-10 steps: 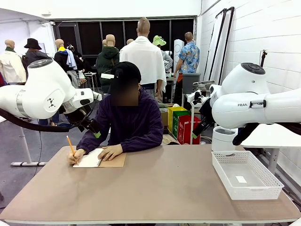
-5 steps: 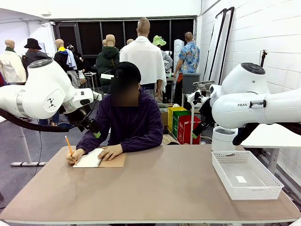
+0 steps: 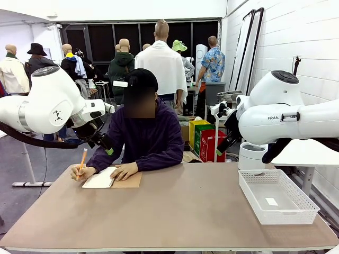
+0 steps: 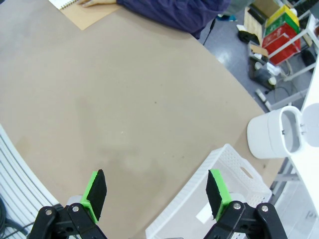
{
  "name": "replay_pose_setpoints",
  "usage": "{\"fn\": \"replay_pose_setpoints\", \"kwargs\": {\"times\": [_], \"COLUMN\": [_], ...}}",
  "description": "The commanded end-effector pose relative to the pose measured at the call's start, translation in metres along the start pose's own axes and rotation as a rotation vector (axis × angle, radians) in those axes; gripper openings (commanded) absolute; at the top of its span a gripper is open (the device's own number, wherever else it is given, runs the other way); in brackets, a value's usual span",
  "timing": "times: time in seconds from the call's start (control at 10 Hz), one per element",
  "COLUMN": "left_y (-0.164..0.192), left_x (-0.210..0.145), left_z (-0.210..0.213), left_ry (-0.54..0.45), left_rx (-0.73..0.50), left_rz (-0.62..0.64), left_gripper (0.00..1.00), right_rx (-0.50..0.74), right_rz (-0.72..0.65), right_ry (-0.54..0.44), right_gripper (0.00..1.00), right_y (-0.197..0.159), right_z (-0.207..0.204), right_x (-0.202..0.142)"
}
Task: Sort the paper based on its condition.
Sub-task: If a person hands you a paper, place it in the Organizing basket , and if it's crumpled, put it in the Trash can.
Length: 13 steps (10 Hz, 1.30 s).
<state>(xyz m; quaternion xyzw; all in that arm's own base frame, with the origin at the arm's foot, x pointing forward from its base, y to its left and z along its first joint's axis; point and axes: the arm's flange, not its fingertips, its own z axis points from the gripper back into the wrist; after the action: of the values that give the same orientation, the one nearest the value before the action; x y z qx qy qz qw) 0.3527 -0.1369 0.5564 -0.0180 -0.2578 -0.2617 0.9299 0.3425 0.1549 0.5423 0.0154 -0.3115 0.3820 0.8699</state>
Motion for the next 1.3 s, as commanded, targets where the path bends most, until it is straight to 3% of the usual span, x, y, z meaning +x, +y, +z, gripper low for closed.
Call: {"fn": "replay_pose_setpoints", "kwargs": {"times": [0.0, 1.2], "left_y": [-0.0005, -0.0005], "left_x": [0.0002, 0.0002], "left_z": [0.0013, 0.0013], "left_ry": [-0.006, -0.006], "left_rx": [-0.009, -0.009], "left_rz": [0.002, 0.002], "left_gripper": [1.00, 1.00], "right_rx": [-0.002, -0.002], "right_rz": [-0.001, -0.001], "right_ry": [-0.003, -0.003], "right_gripper": [1.00, 1.00], "right_y": [-0.0008, -0.0008], "right_z": [0.0000, 0.0000], "right_x": [0.0001, 0.0001]}}
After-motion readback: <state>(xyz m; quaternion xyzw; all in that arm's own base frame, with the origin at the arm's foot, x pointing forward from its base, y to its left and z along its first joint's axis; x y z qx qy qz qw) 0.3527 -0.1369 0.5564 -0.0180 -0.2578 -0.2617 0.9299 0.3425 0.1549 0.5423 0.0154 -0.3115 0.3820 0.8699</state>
